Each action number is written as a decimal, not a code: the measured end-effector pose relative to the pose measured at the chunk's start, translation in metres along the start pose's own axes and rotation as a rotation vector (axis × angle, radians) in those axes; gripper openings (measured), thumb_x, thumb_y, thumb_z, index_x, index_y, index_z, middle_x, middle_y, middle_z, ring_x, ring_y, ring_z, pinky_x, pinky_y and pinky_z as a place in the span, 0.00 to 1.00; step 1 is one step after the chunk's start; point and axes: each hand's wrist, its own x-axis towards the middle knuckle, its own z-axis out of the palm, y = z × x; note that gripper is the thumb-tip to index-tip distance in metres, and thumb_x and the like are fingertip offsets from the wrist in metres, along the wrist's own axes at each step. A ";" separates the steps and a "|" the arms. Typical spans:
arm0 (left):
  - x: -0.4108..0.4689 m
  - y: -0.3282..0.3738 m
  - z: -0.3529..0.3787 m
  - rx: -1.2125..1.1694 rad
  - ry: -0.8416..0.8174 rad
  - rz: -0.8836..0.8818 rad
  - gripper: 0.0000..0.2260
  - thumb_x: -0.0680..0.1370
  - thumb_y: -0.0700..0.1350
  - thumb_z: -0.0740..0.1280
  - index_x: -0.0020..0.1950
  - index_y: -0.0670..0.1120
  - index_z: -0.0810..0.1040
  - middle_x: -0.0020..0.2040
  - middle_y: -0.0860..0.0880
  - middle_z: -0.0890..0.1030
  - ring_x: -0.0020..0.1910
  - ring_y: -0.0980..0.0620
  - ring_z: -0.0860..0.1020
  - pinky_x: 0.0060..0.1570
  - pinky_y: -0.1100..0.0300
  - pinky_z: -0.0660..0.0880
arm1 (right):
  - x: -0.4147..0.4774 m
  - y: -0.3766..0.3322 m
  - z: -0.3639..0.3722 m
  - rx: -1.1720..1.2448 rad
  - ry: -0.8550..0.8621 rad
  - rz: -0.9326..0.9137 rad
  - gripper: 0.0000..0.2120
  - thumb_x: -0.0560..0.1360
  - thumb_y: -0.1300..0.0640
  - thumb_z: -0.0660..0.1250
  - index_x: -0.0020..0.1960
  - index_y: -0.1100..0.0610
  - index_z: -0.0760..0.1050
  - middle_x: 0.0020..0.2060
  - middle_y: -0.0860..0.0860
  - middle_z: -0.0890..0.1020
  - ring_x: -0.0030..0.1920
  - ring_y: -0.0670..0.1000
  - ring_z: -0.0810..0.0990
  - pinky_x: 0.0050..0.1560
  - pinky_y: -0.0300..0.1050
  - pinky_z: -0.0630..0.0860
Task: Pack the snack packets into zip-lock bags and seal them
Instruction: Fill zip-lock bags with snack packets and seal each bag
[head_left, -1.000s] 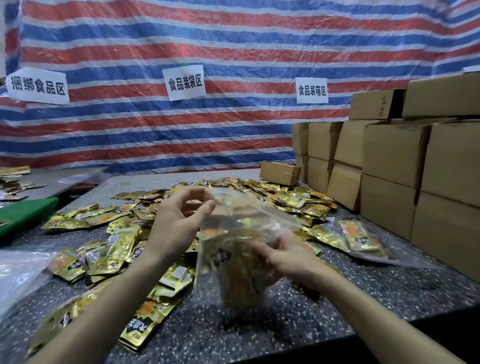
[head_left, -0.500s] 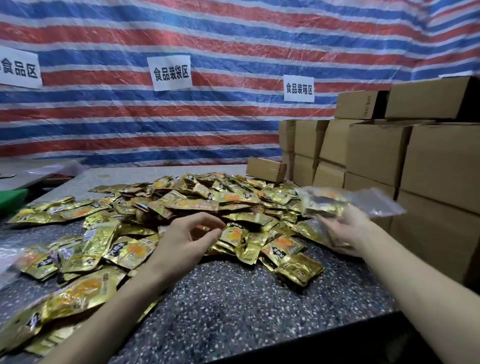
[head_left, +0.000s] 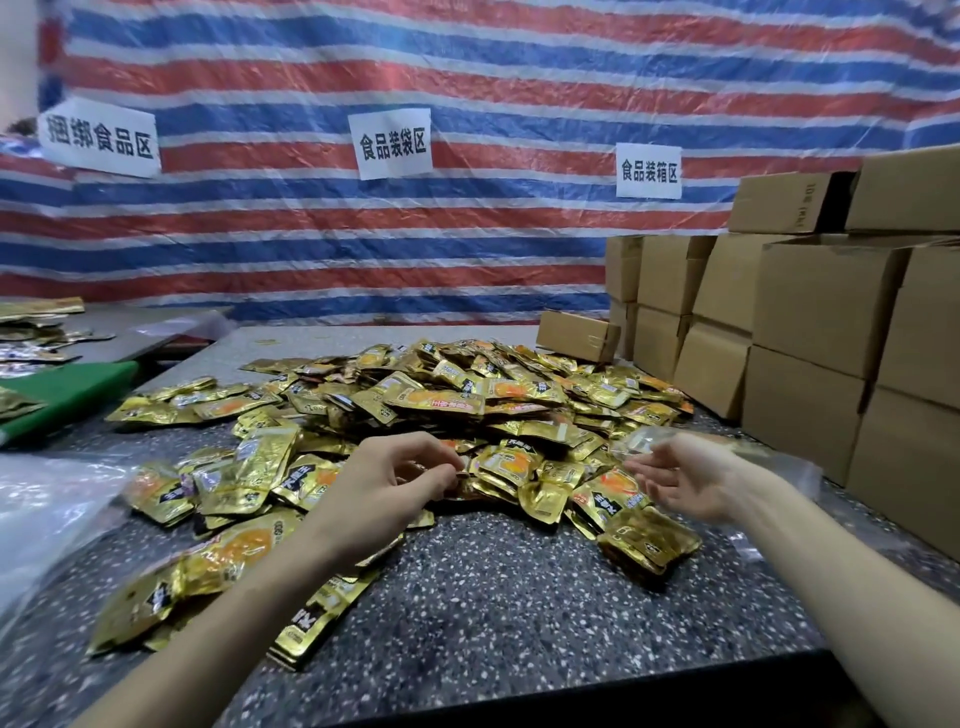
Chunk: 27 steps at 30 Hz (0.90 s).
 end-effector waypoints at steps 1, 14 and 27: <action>-0.002 -0.001 -0.004 0.004 0.009 -0.009 0.05 0.79 0.42 0.68 0.49 0.49 0.84 0.45 0.51 0.85 0.46 0.48 0.82 0.47 0.52 0.78 | -0.003 0.000 0.010 -0.064 -0.039 -0.023 0.14 0.83 0.60 0.57 0.56 0.67 0.78 0.42 0.59 0.86 0.37 0.52 0.79 0.31 0.40 0.77; -0.029 -0.072 -0.083 0.400 0.375 -0.139 0.13 0.81 0.51 0.66 0.66 0.55 0.75 0.58 0.57 0.78 0.57 0.58 0.76 0.57 0.55 0.75 | -0.072 0.038 0.187 -0.668 -0.572 -0.741 0.17 0.78 0.54 0.70 0.64 0.40 0.76 0.57 0.46 0.83 0.54 0.45 0.83 0.50 0.42 0.78; -0.096 -0.168 -0.193 1.078 0.449 -1.008 0.04 0.77 0.39 0.63 0.50 0.44 0.75 0.49 0.44 0.81 0.48 0.43 0.80 0.46 0.55 0.70 | -0.064 0.071 0.187 -0.758 -0.578 -0.723 0.15 0.79 0.57 0.67 0.63 0.43 0.77 0.55 0.46 0.83 0.49 0.49 0.84 0.44 0.39 0.78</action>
